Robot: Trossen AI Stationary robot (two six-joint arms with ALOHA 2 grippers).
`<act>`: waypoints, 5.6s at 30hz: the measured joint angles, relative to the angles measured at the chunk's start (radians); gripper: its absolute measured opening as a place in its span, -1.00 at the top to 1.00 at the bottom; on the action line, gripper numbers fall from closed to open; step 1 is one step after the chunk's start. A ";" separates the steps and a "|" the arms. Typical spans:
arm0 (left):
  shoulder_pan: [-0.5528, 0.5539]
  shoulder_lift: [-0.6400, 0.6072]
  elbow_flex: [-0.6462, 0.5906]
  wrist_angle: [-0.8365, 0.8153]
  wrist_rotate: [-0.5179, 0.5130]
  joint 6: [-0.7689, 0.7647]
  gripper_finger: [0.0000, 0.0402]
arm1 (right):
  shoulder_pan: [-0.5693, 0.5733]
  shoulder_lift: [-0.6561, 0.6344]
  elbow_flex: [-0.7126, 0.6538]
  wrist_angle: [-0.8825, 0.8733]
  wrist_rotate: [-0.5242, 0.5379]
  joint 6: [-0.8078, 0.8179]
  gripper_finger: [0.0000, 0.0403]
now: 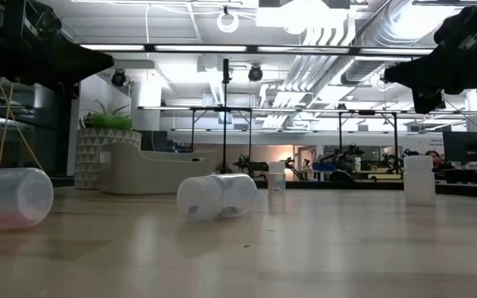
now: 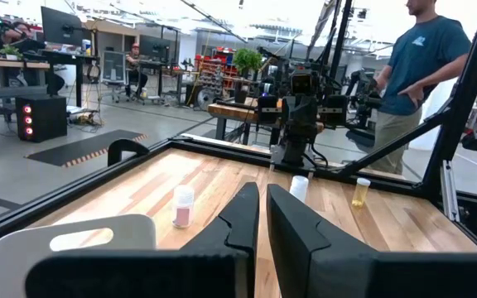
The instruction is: Pick and place pill bottles into a basket
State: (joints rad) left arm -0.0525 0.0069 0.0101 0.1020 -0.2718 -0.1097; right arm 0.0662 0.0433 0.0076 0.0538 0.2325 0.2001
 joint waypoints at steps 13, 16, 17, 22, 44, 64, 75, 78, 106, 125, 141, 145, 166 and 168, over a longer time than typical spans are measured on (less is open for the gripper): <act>0.000 0.000 0.000 0.000 0.000 0.000 0.68 | 0.000 0.000 0.000 0.000 0.000 0.000 1.00; 0.000 0.000 0.000 0.000 0.000 0.000 0.68 | 0.000 0.000 0.000 0.004 0.001 0.000 1.00; 0.000 0.000 0.000 0.000 -0.001 0.000 0.68 | 0.000 0.001 0.000 0.012 0.006 0.001 1.00; 0.000 0.000 0.000 0.000 -0.026 0.000 0.68 | 0.000 0.001 0.006 0.073 0.060 0.272 1.00; 0.000 0.000 0.000 0.009 -0.127 -0.104 0.68 | 0.000 0.199 0.215 0.055 0.179 0.413 0.10; 0.000 0.000 0.000 0.000 -0.146 -0.105 0.68 | 0.039 0.965 0.884 -0.913 -0.066 0.297 -0.05; 0.000 0.000 0.000 -0.001 -0.179 -0.105 0.68 | 0.083 1.143 0.859 -0.938 -0.115 0.325 -0.12; 0.000 0.000 0.000 -0.001 -0.179 -0.105 0.68 | 0.084 1.187 0.859 -0.962 -0.134 0.324 -0.19; 0.000 0.000 0.000 -0.035 -0.179 -0.109 0.68 | 0.078 1.451 0.859 -0.955 -0.067 0.315 -0.22; 0.000 0.000 0.000 -0.034 -0.178 -0.109 0.68 | 0.078 1.511 0.859 -0.972 -0.089 0.325 -0.05; 0.000 0.000 0.000 -0.034 -0.178 -0.109 0.68 | 0.077 1.508 0.879 -0.872 -0.124 0.395 0.30; 0.000 0.000 0.000 -0.034 -0.178 -0.109 0.68 | 0.077 1.507 0.913 -0.754 -0.092 0.401 0.29; 0.000 0.000 0.000 -0.034 -0.178 -0.109 0.68 | -0.190 1.507 0.994 0.103 0.011 0.128 0.34; 0.000 0.000 0.000 -0.034 -0.178 -0.109 0.68 | -0.214 1.513 1.036 0.070 0.007 0.125 0.34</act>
State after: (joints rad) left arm -0.0524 0.0071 0.0101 0.0681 -0.4496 -0.2184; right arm -0.1483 1.5560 1.0431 0.1237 0.2391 0.3251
